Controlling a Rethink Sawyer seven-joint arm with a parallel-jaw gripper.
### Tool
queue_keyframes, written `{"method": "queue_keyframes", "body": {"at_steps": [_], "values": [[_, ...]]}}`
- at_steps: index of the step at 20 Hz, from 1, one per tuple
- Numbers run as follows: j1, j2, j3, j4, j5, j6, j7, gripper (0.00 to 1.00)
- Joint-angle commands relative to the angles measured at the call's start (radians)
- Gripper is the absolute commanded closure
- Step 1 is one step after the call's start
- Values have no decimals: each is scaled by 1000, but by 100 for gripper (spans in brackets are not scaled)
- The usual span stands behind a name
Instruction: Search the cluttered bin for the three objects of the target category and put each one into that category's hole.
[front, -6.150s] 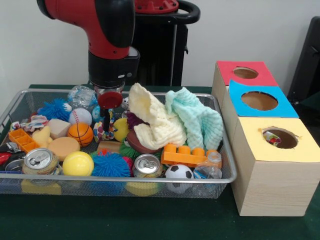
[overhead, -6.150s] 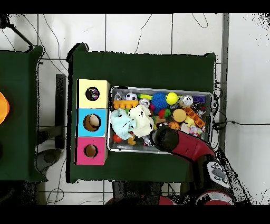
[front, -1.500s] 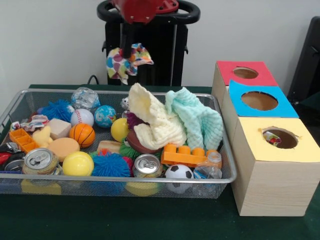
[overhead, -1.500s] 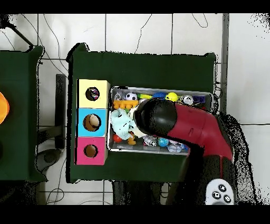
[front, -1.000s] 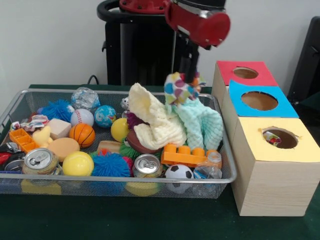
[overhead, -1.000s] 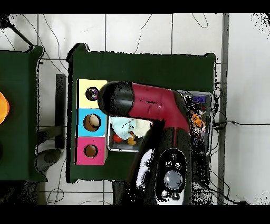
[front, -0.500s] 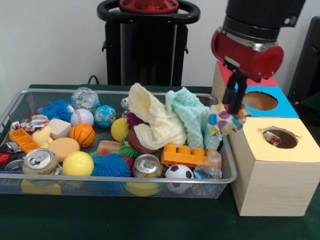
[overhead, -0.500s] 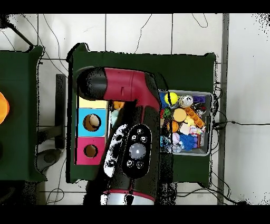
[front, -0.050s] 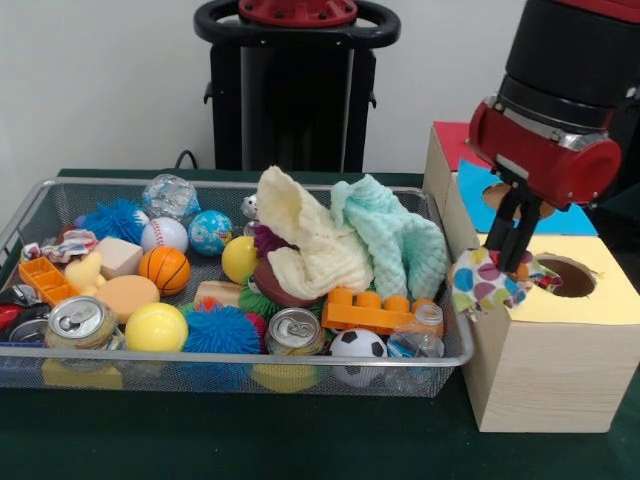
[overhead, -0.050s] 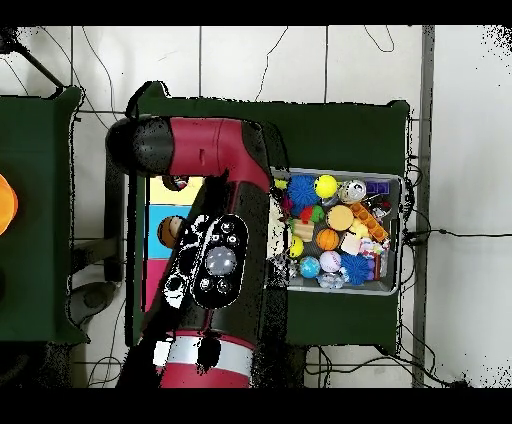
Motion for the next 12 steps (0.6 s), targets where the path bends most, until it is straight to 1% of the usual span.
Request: {"method": "queue_keyframes", "body": {"at_steps": [1, 4, 12], "values": [[26, 48, -40, -43, 42, 128, 293, 100], [45, 45, -53, -13, 54, 102, 299, 100], [119, 29, -107, 71, 93, 72, 334, 100]]}}
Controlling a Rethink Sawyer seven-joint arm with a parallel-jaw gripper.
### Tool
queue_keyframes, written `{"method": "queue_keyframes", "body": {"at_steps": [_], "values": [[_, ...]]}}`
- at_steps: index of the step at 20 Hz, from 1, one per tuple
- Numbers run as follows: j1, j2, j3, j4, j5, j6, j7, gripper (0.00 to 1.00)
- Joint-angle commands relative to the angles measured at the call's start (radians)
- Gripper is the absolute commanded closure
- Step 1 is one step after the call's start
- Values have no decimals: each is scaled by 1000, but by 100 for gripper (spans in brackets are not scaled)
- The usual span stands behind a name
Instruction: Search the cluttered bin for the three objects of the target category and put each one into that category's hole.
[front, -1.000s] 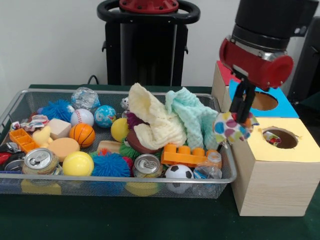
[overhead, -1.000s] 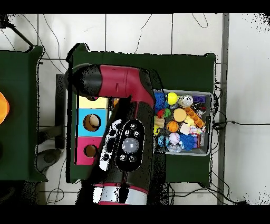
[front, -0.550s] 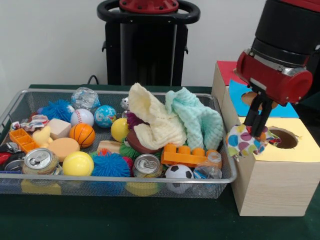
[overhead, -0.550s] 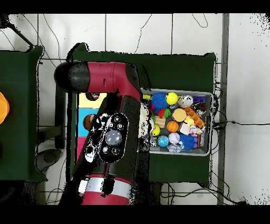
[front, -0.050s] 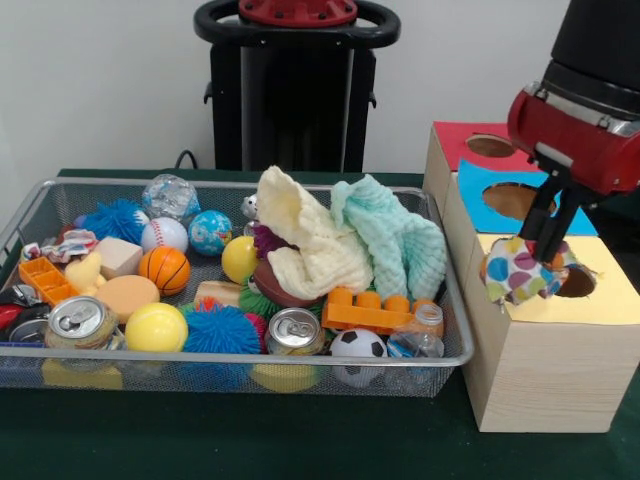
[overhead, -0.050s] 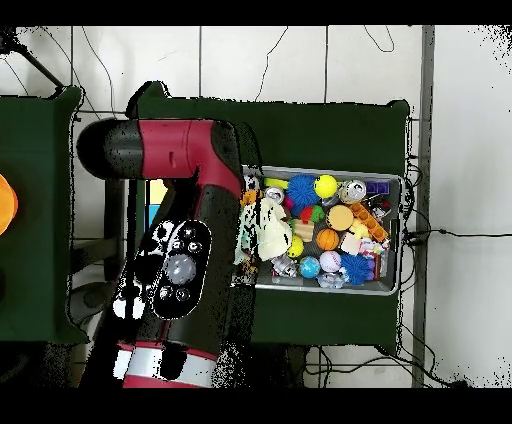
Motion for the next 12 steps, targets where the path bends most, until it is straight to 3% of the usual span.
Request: {"method": "queue_keyframes", "body": {"at_steps": [1, 12], "values": [[45, 7, -24, 104, 57, 68, 333, 100], [103, 38, -43, 163, 115, 4, 344, 100]]}}
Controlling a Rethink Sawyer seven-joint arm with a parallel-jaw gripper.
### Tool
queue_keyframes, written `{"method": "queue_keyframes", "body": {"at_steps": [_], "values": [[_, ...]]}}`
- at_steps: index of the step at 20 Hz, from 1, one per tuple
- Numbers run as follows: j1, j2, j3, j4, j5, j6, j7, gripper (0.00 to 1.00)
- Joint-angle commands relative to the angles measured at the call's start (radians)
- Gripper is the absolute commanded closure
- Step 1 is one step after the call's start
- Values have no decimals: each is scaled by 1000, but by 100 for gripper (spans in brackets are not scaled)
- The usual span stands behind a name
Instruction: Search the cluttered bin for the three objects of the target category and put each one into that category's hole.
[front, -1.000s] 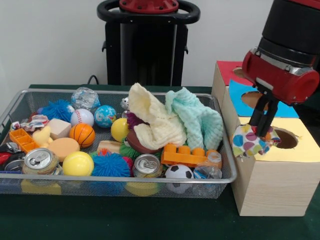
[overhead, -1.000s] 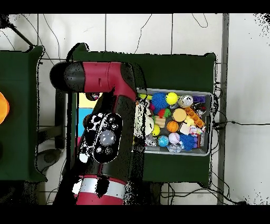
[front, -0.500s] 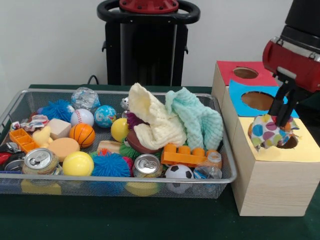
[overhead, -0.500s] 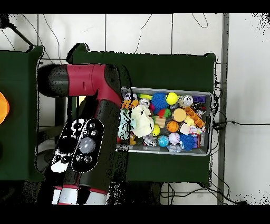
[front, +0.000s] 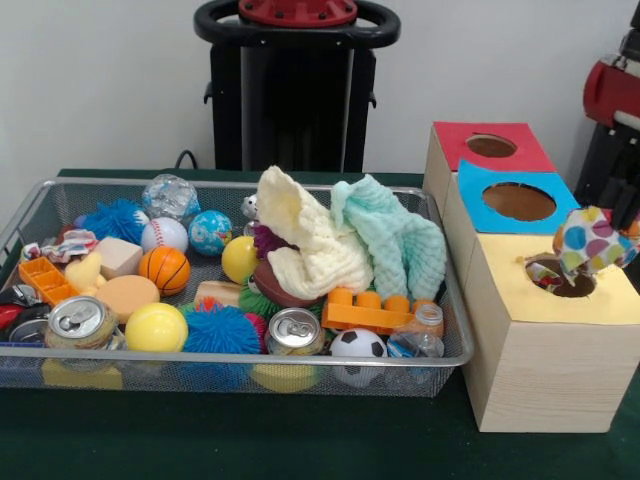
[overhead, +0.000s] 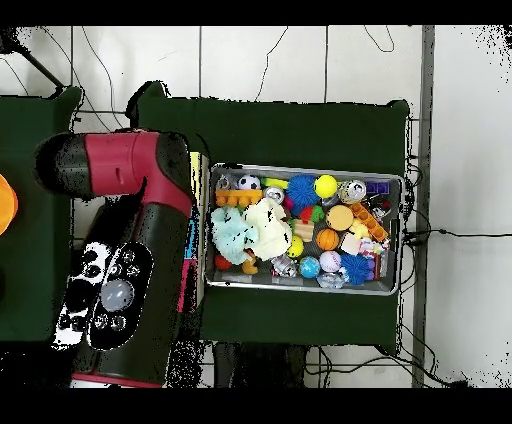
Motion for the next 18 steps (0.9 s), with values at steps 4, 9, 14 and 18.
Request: {"method": "queue_keyframes", "body": {"at_steps": [4, 9, 14, 18], "values": [[-25, 32, 36, 174, 69, -32, 263, 100], [-44, 23, 39, 197, 71, -50, 221, 100], [-45, 37, 35, 212, 66, -84, 211, 100], [-49, 40, 38, 223, 66, -100, 203, 100]]}}
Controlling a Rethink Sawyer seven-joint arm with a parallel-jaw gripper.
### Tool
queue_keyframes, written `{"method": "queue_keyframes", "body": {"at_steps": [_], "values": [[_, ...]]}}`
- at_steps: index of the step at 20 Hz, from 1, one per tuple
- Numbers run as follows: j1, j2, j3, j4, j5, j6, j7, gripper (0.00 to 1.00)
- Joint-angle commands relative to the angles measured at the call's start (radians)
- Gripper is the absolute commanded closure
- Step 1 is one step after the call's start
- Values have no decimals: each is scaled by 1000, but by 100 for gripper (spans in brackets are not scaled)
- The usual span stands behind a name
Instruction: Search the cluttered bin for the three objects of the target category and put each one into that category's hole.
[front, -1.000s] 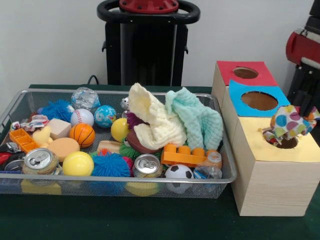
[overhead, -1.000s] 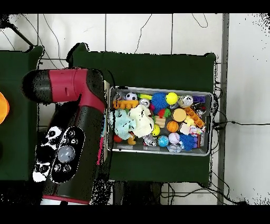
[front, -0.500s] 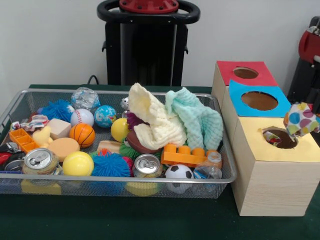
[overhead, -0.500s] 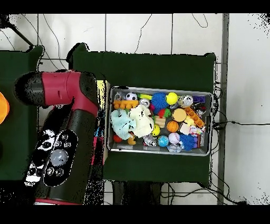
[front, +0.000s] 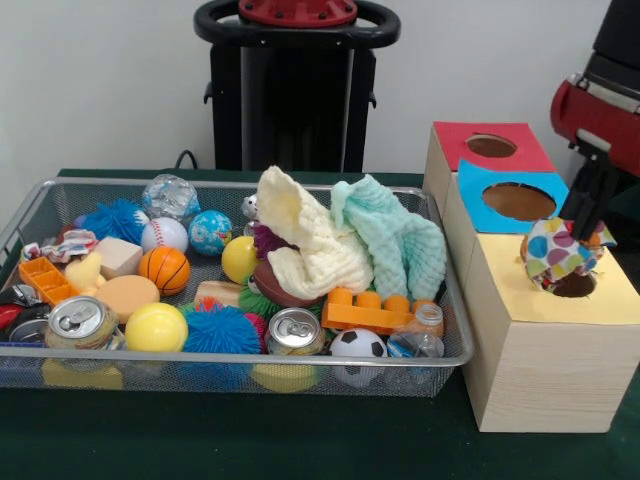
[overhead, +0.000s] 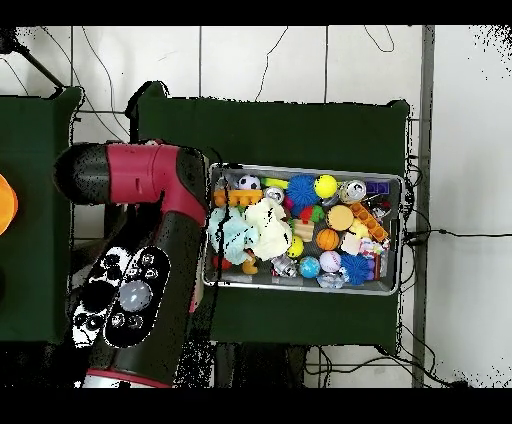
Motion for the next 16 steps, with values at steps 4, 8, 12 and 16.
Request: {"method": "queue_keyframes", "body": {"at_steps": [4, 8, 12, 16], "values": [[-29, 55, 29, 134, 20, -69, 217, 100], [-21, 81, 21, 117, 27, -73, 237, 100], [-12, 111, 17, 98, 40, -80, 254, 100], [-3, 131, 15, 94, 56, -93, 268, 100]]}}
